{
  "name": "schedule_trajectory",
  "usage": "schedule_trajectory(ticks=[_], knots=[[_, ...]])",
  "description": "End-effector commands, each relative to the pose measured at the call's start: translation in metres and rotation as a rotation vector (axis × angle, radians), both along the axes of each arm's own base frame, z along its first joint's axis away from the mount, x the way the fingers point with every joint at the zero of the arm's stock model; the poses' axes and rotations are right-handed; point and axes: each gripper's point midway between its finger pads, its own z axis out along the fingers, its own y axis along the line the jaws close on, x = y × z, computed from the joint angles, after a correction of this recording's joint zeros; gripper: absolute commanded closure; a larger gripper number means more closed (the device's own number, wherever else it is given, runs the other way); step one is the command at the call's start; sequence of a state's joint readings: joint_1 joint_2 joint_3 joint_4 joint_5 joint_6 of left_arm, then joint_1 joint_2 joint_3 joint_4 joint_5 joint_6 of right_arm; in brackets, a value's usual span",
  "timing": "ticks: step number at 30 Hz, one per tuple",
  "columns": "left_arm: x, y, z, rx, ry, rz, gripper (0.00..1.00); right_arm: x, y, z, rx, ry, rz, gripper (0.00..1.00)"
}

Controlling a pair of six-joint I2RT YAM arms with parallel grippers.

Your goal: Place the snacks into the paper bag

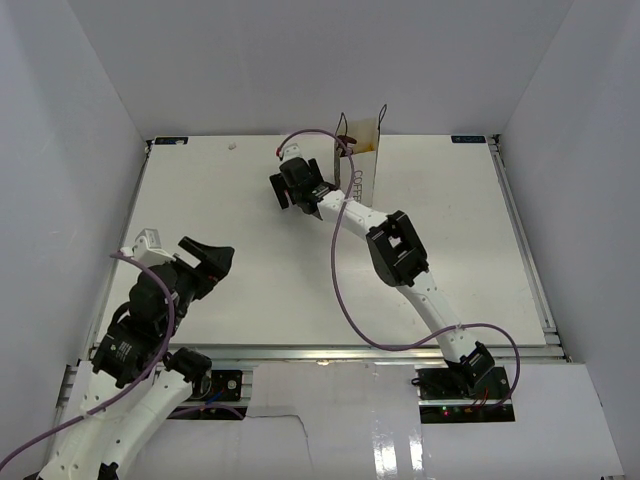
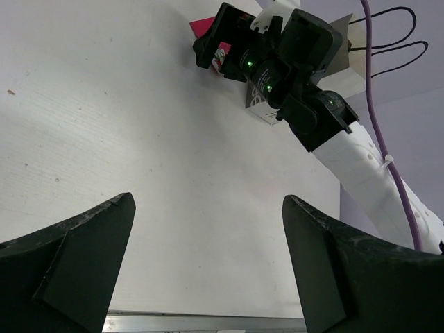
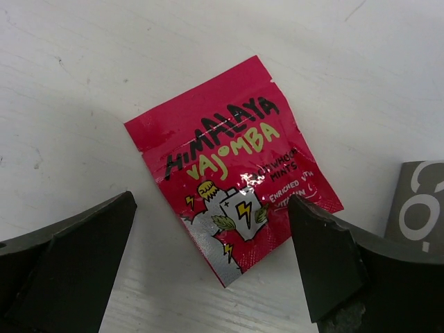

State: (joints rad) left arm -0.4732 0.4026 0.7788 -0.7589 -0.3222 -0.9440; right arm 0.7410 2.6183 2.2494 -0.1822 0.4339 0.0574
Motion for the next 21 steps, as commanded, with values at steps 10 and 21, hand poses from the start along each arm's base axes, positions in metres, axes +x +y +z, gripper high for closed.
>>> schedule_trajectory(ticks=[10,21], knots=[[0.002,-0.006,-0.004,-0.005,0.033,-0.015,0.02,0.005,0.001,-0.006,0.133,0.111,0.015,0.17],[0.002,-0.008,-0.003,-0.020,0.037,-0.021,0.02,-0.014,-0.002,-0.022,0.124,0.224,0.173,0.86]])
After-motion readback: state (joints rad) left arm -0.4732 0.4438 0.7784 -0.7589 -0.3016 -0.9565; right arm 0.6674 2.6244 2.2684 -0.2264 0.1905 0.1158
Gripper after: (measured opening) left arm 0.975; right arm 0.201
